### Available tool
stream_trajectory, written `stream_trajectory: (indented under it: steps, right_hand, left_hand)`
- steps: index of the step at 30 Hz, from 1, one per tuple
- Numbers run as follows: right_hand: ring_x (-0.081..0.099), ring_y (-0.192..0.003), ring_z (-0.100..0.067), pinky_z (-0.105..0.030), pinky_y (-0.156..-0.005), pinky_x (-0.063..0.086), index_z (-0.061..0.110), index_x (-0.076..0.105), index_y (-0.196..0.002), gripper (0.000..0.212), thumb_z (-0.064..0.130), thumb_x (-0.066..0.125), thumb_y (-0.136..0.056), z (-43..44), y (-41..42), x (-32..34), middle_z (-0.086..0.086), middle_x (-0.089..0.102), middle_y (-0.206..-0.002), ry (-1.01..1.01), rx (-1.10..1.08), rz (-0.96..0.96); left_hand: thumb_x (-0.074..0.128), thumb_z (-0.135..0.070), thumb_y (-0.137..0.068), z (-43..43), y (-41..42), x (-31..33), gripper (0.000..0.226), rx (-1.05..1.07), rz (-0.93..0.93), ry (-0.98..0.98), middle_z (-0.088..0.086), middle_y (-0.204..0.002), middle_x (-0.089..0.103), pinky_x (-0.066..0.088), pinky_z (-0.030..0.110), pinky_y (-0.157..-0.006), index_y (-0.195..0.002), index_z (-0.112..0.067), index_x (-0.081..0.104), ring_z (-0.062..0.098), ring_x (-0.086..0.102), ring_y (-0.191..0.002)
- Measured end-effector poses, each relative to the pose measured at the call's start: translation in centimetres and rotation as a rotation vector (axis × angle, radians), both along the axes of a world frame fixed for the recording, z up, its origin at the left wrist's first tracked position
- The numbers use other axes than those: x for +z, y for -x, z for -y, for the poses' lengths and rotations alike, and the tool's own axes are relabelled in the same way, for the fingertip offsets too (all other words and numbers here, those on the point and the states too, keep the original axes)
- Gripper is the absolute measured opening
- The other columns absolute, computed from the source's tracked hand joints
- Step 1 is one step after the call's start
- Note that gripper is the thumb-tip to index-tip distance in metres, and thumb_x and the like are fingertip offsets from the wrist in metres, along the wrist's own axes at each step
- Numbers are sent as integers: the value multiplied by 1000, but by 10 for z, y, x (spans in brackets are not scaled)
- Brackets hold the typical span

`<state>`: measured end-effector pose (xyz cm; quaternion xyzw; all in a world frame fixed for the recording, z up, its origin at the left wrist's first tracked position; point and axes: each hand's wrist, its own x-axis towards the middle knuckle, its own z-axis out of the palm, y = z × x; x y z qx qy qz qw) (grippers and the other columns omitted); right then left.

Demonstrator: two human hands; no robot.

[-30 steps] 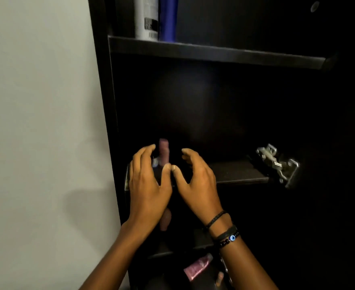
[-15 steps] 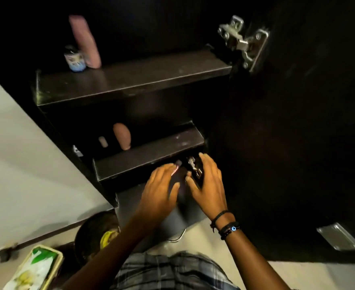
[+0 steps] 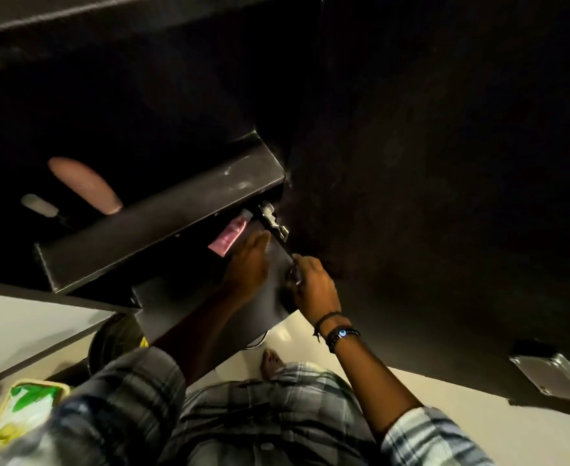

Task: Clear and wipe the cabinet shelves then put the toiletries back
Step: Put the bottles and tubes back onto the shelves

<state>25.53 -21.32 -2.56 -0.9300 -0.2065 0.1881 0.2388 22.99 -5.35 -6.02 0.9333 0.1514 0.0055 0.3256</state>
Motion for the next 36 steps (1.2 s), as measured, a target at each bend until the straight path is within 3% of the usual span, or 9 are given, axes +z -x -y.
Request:
stream_trajectory:
  steps: [4, 7, 13, 19, 24, 27, 31, 34, 36]
  right_hand:
    - [56, -106, -31, -41, -77, 55, 16, 51, -131, 43, 8, 53, -88, -11, -10, -22, -9, 50, -129, 104, 71, 117]
    - [52, -109, -34, -39, -76, 54, 9, 51, -129, 40, 3, 52, -90, -17, -9, -30, -15, 48, -130, 145, 118, 154]
    - [53, -102, -34, -33, -69, 52, 4, 54, -124, 39, -5, 54, -86, -14, -6, -42, -19, 45, -128, 170, 135, 167]
    - [55, -109, -33, -36, -85, 50, 10, 45, -134, 44, 2, 52, -91, -12, -18, -48, -15, 49, -130, 219, 169, 98]
    - [60, -98, -33, -39, -83, 51, 9, 58, -117, 28, 8, 55, -89, -3, -14, -31, -13, 57, -116, -6, 71, 69]
    - [59, -101, -28, -38, -86, 49, 12, 57, -116, 32, 12, 61, -85, -2, -6, -6, -10, 59, -114, -139, 19, 62]
    - [57, -108, -20, -28, -92, 45, 18, 50, -127, 49, 19, 69, -82, -10, 6, 44, -4, 60, -118, -293, -32, 34]
    - [62, -99, -14, -34, -90, 52, 26, 49, -122, 52, 20, 74, -76, -29, 13, 86, 3, 64, -111, -454, -34, 33]
    - [64, -94, -8, -35, -86, 56, 28, 50, -118, 52, 18, 76, -73, -47, 19, 115, 8, 65, -104, -578, -17, 17]
  left_hand:
    - [53, -9, -88, 1, -32, -25, 43, 9, -18, -43, 23, -135, 49, 36, 45, -107, -130, 2, 49, 36, 44, -129]
    - [67, -8, -81, 1, -42, -35, 42, 42, 0, -82, 14, -123, 59, 43, 42, -100, -121, -7, 56, 29, 55, -116]
    - [58, -7, -83, 4, -43, -33, 37, 73, 34, -99, 12, -112, 63, 48, 43, -89, -119, -11, 55, 27, 59, -104]
    - [59, -2, -82, 8, -49, -24, 32, 84, -6, -194, 19, -97, 63, 51, 47, -76, -113, -4, 52, 36, 61, -87]
    - [54, -17, -84, 5, -25, -24, 25, 170, 51, -35, 17, -91, 64, 52, 44, -73, -106, -5, 53, 33, 61, -81]
    - [39, -39, -94, 8, 8, -1, 43, 258, 247, 108, 14, -91, 62, 45, 29, -75, -105, -2, 57, 23, 58, -80]
    - [63, -16, -89, 7, 56, 59, 18, 386, 345, 123, 10, -92, 61, 30, 10, -67, -103, -5, 58, -2, 47, -76]
    - [57, -21, -89, -1, 82, 110, 22, 478, 413, 224, 1, -103, 60, 47, 16, -76, -110, -17, 55, -1, 57, -81]
    - [58, -13, -89, -9, 96, 142, 23, 545, 501, 279, 3, -104, 61, 50, 13, -72, -111, -18, 55, -2, 62, -82]
